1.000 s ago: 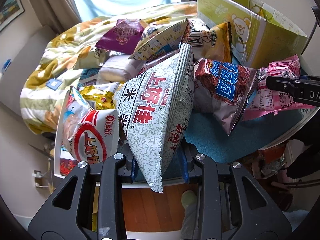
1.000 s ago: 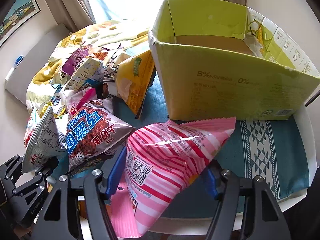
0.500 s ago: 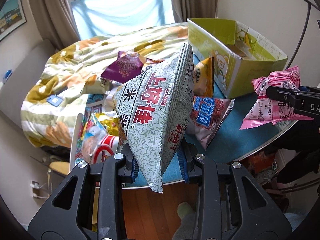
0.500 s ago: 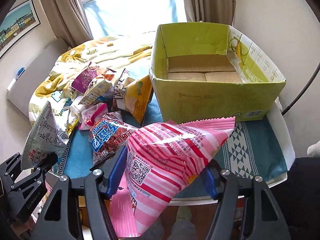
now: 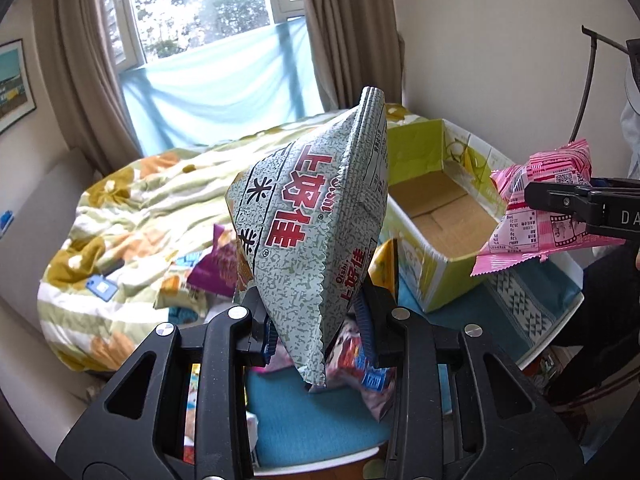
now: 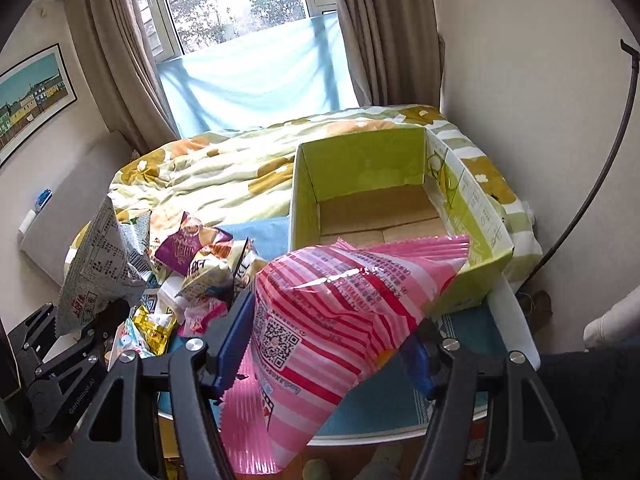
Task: Organize snacks
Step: 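Lift both bags and carry them over the yellow-green cardboard box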
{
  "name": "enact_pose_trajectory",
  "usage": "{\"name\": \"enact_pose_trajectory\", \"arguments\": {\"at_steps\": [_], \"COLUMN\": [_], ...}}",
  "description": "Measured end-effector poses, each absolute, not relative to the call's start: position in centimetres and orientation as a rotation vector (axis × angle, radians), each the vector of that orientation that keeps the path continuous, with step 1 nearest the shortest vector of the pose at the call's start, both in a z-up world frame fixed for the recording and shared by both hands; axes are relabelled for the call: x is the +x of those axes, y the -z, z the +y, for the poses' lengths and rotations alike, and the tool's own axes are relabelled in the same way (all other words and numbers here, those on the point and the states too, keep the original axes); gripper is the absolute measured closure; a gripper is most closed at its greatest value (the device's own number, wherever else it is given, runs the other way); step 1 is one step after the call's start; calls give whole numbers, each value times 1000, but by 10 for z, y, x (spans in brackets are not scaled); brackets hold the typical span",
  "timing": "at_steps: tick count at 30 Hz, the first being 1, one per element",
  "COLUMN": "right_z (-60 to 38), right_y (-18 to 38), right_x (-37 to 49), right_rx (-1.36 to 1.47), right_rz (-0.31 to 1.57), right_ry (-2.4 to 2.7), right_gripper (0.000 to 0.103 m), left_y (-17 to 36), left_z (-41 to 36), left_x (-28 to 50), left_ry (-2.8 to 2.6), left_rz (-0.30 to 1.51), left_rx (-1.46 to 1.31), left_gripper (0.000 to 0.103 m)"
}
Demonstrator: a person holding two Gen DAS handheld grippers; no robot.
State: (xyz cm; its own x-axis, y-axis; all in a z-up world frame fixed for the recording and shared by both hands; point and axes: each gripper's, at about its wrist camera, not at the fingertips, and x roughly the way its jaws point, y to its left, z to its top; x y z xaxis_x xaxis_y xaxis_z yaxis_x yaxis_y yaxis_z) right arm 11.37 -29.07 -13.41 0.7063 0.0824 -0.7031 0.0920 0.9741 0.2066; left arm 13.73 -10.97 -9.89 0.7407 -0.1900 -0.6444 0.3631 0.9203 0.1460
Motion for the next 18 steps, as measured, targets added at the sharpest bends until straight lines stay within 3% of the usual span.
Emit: {"name": "enact_pose_trajectory", "arguments": {"at_steps": [9,18], "right_z": [-357,-427], "right_y": [114,128], "right_x": [184,251], "right_rx": [199,167], "right_rz": [754,793], "right_ry": [-27,-78], "right_gripper": [40,40], "left_y": [91,128], "left_z": [-210,-303], "left_x": [226,318], "left_ry": [327,312], "left_rz": [692,813], "left_rx": [261,291], "left_gripper": [74,74]}}
